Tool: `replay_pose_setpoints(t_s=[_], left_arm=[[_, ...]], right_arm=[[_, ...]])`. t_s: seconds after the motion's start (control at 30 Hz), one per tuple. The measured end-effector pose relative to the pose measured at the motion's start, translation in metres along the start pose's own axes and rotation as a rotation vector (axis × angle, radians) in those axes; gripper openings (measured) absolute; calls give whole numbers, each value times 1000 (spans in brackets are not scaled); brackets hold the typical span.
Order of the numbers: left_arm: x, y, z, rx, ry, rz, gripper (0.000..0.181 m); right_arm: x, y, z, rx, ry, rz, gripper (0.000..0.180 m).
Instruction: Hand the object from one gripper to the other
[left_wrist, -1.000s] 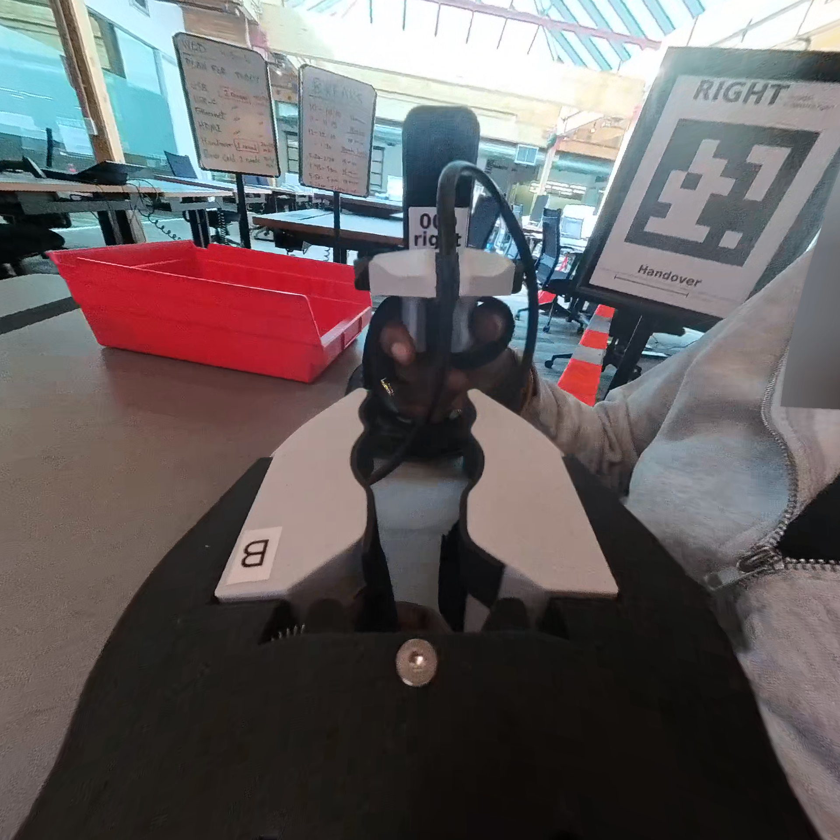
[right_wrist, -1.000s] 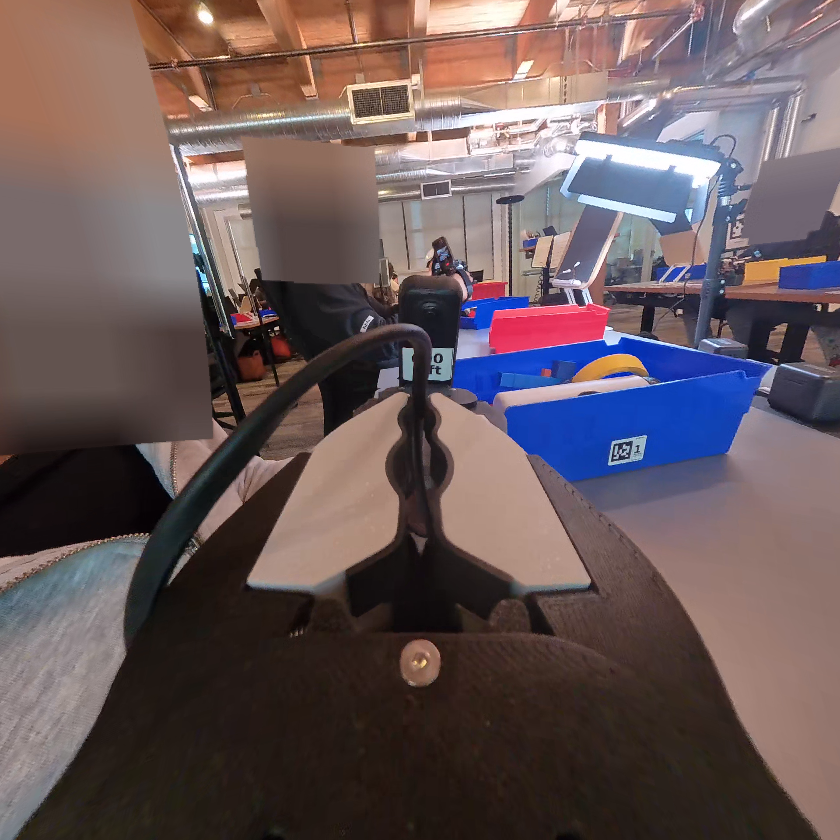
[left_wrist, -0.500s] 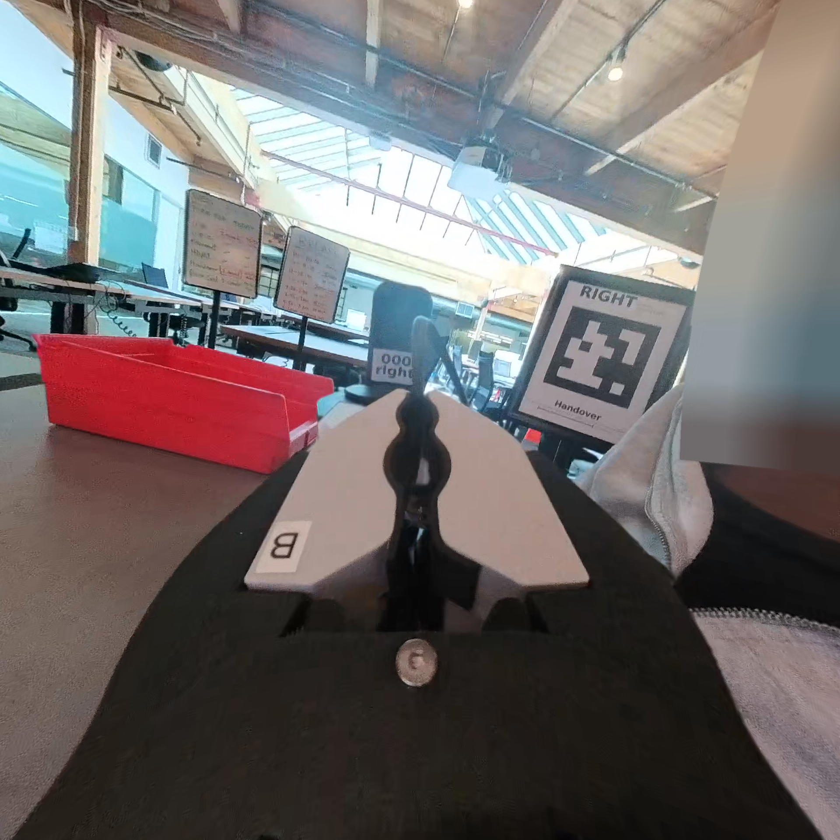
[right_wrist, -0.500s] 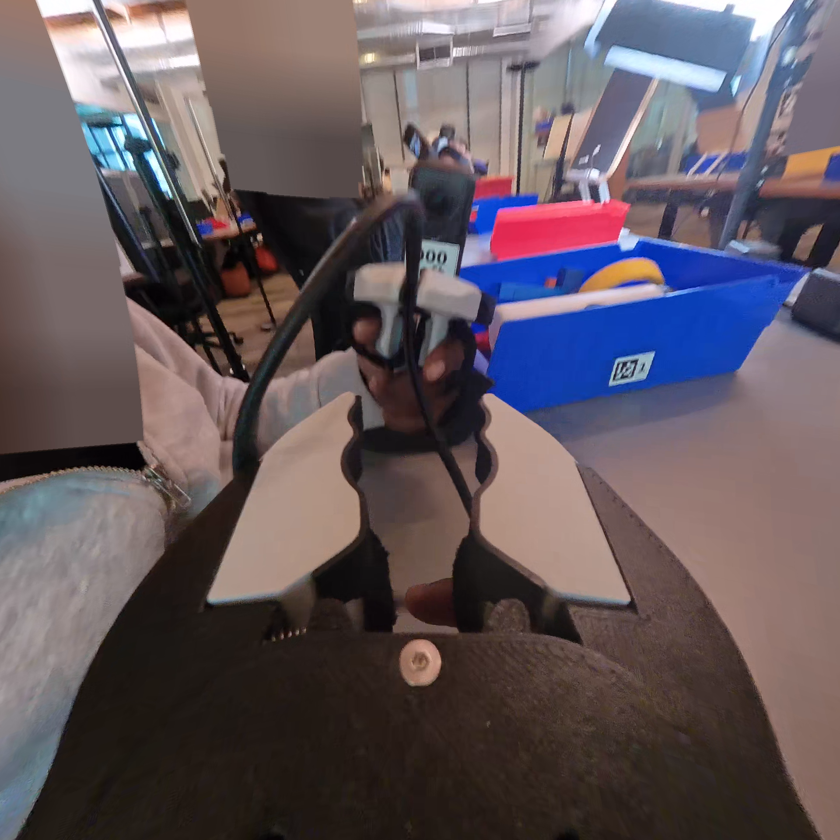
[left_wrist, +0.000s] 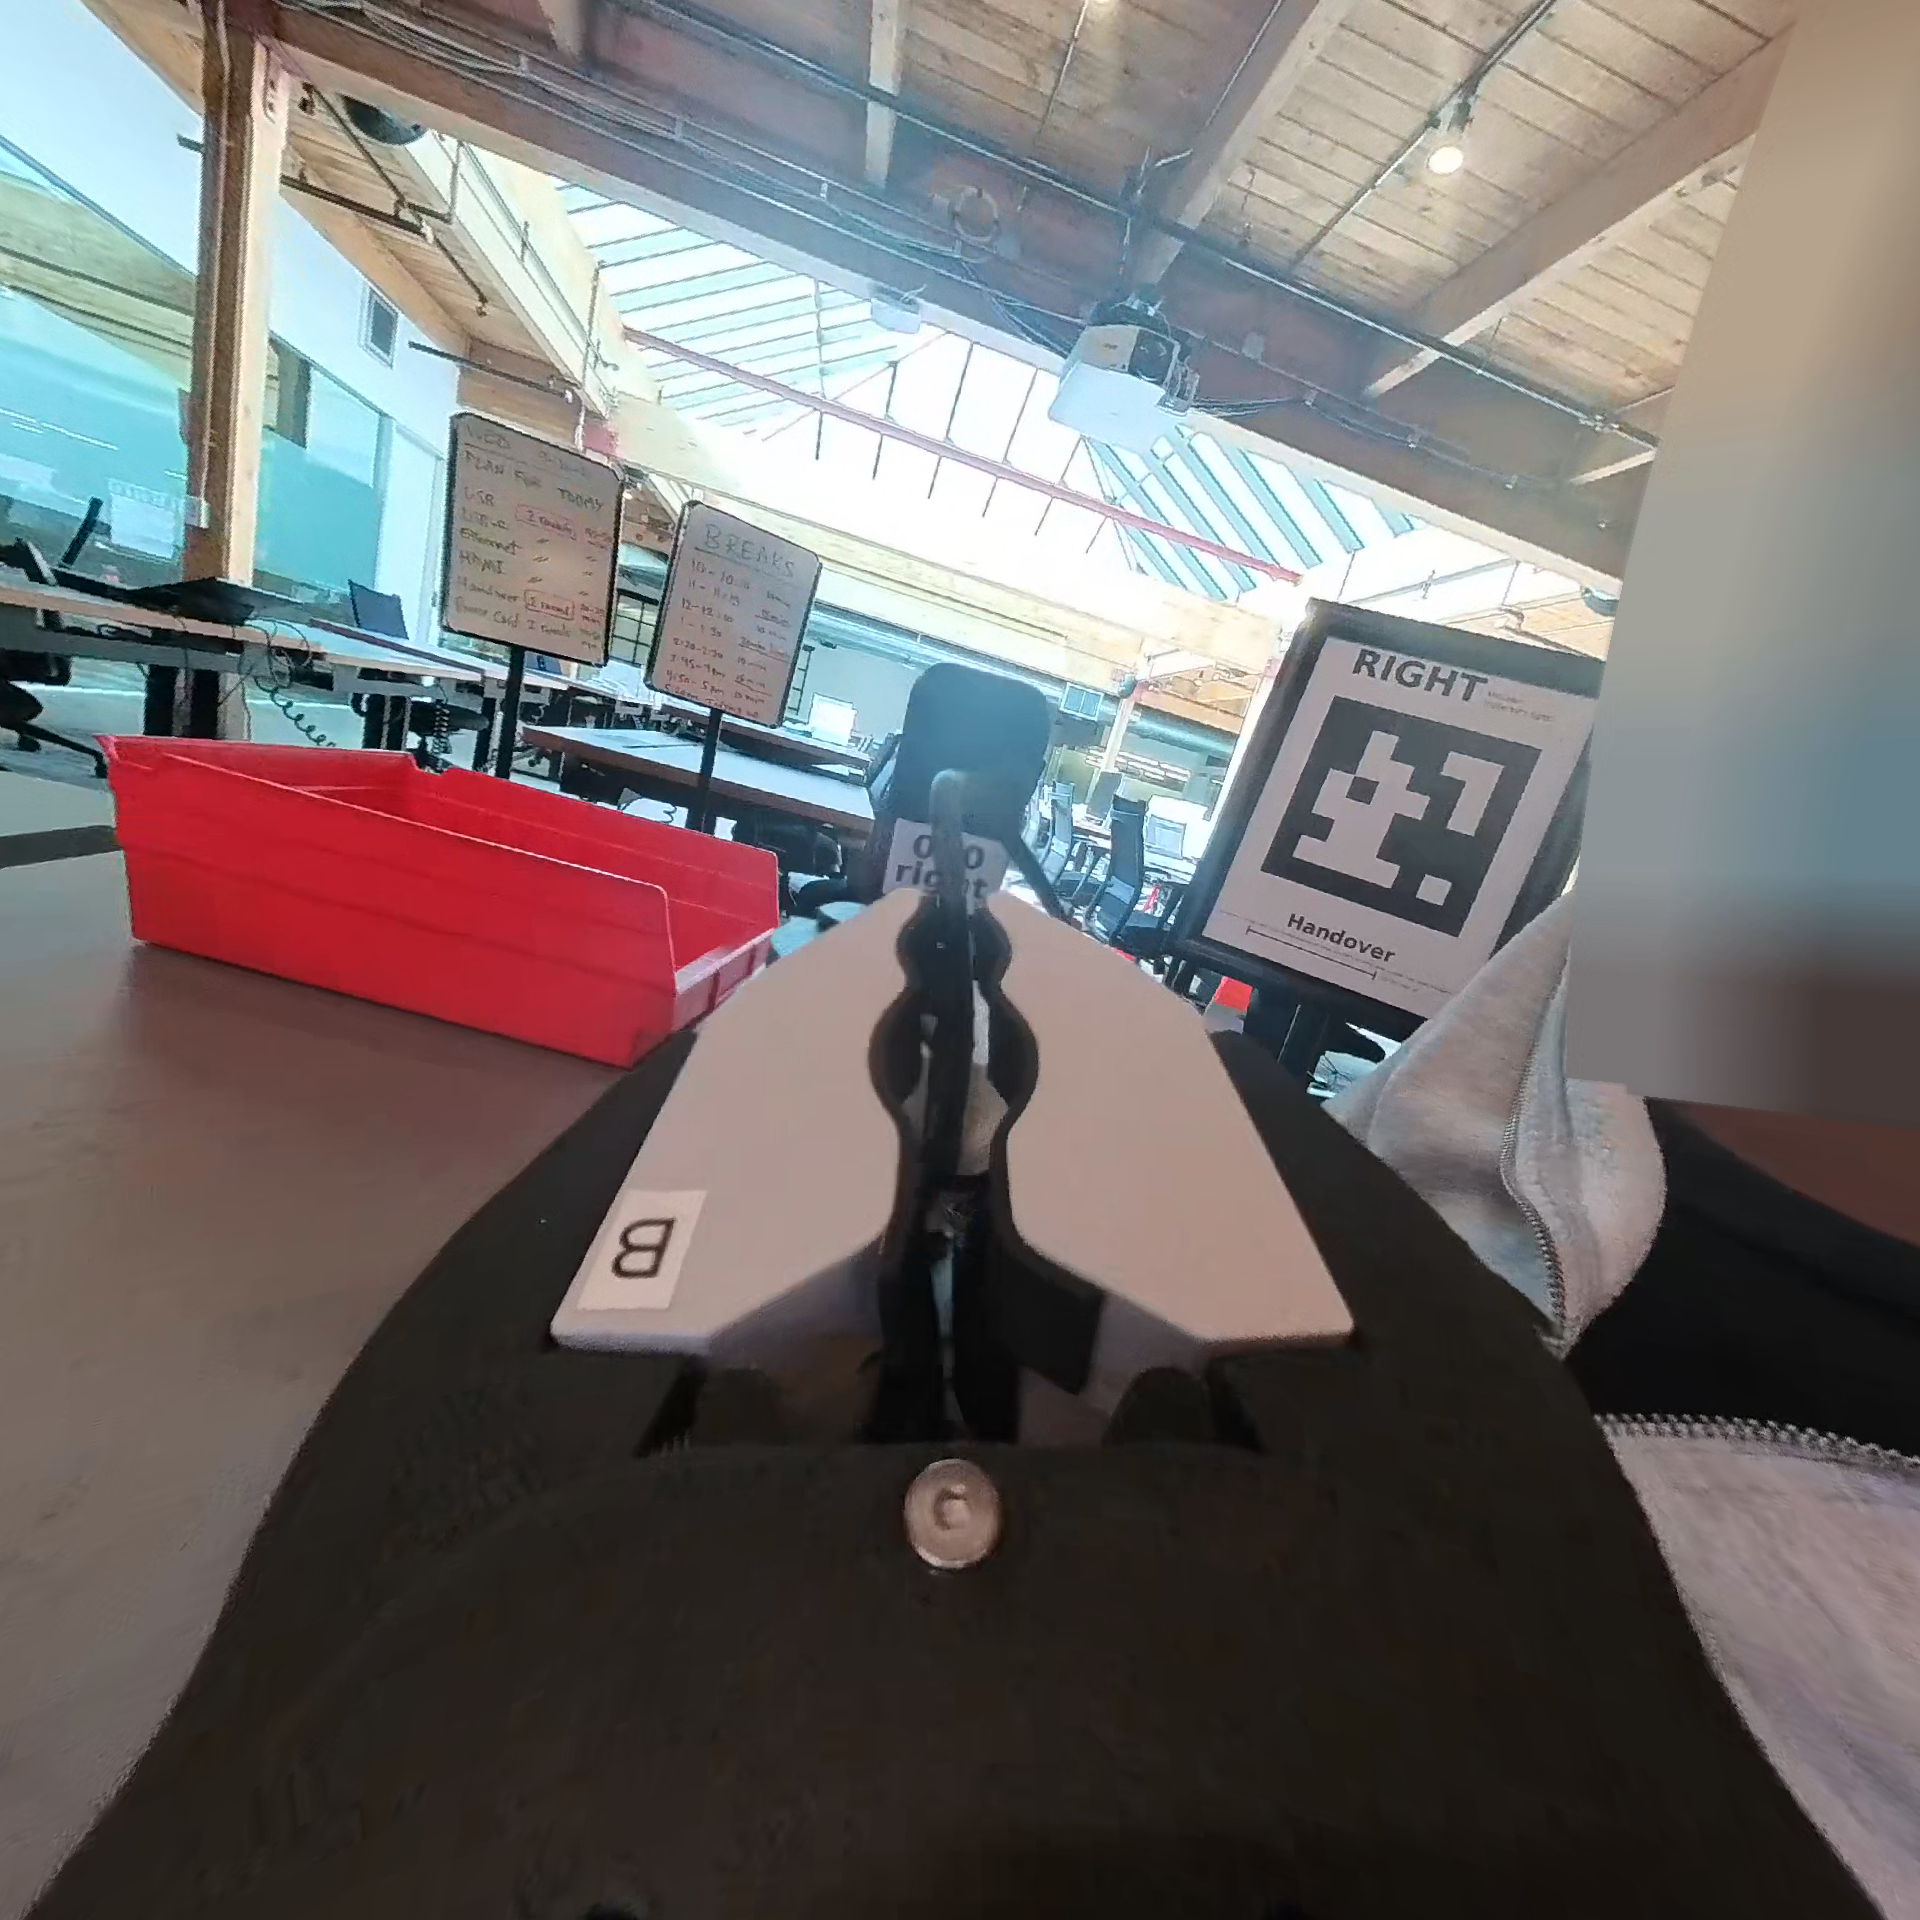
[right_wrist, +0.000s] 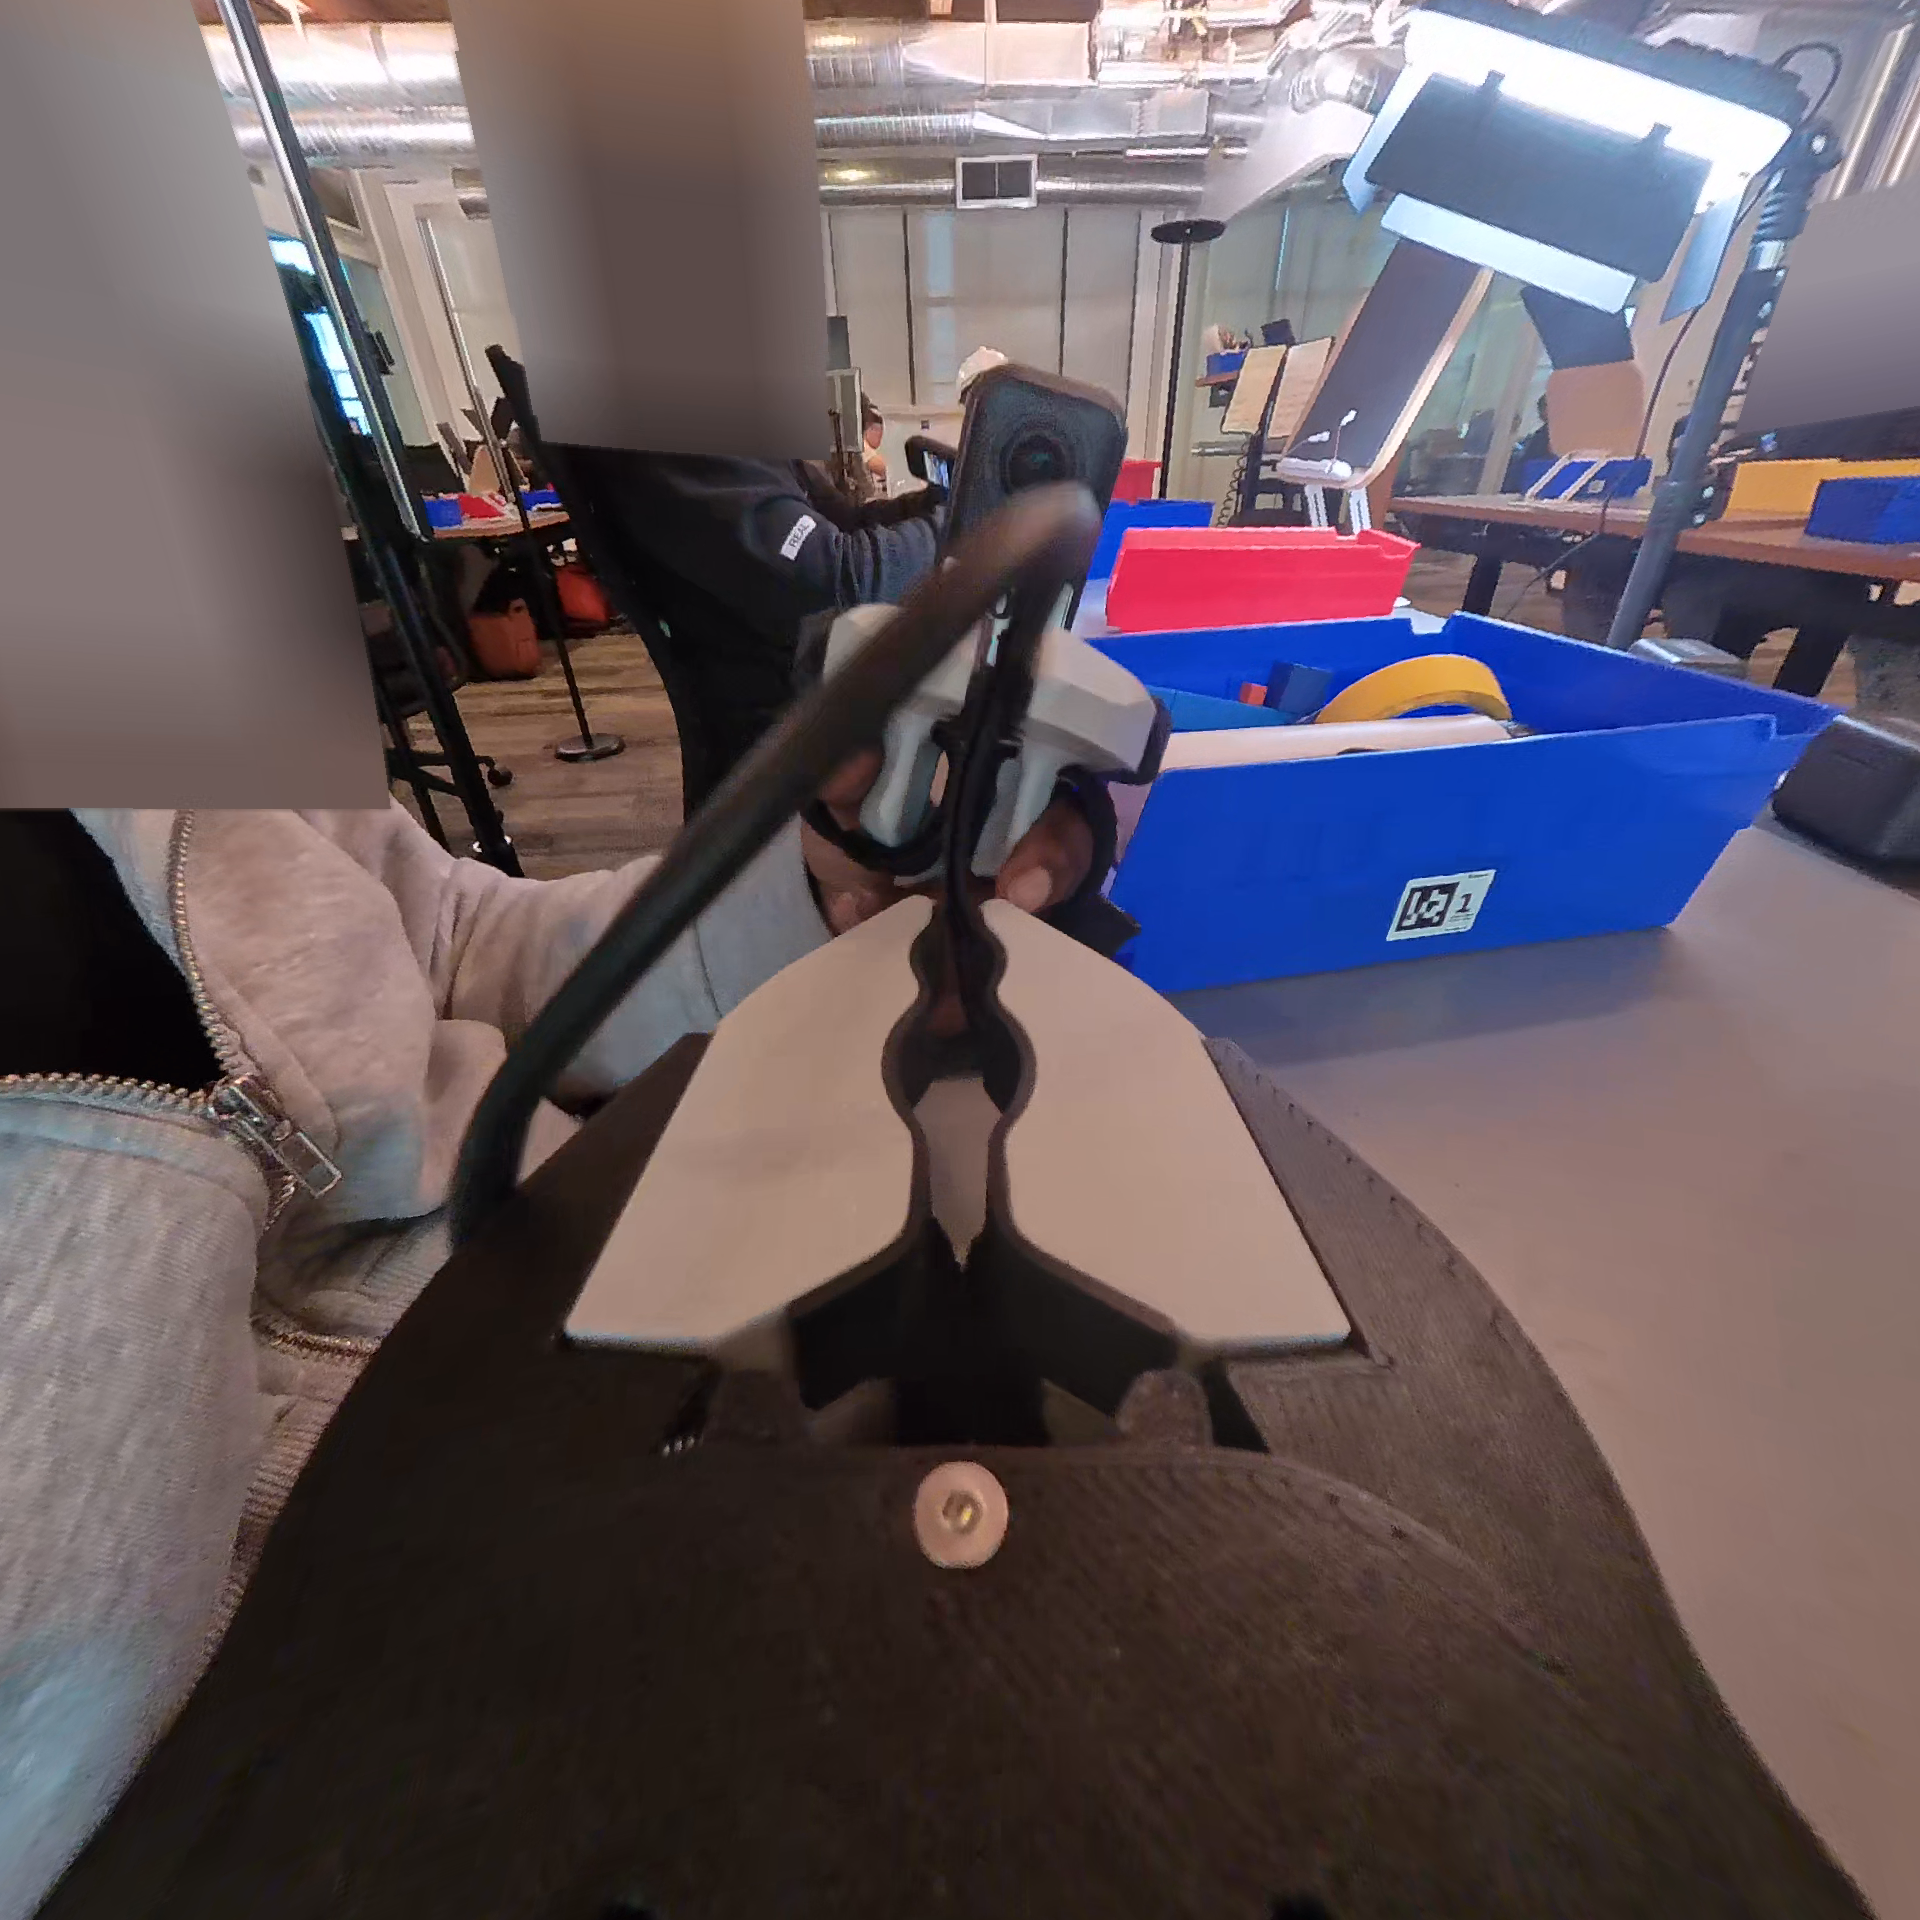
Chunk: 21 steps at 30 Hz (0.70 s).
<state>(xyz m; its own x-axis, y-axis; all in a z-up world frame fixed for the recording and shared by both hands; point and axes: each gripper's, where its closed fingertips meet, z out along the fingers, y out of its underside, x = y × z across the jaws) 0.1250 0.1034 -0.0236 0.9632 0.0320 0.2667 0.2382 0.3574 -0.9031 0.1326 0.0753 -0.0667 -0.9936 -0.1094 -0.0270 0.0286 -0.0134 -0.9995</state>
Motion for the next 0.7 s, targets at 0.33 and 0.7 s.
replay_pose_setpoints(t_s=[0.33, 0.7], left_arm=[[-11, 24, 4, -148, -74, 35, 40], [-11, 37, 5, -232, -76, 97, 5]], right_arm=[[7, -34, -26, 180, 22, 45, 2], [9, -46, -37, 245, 23, 82, 4]])
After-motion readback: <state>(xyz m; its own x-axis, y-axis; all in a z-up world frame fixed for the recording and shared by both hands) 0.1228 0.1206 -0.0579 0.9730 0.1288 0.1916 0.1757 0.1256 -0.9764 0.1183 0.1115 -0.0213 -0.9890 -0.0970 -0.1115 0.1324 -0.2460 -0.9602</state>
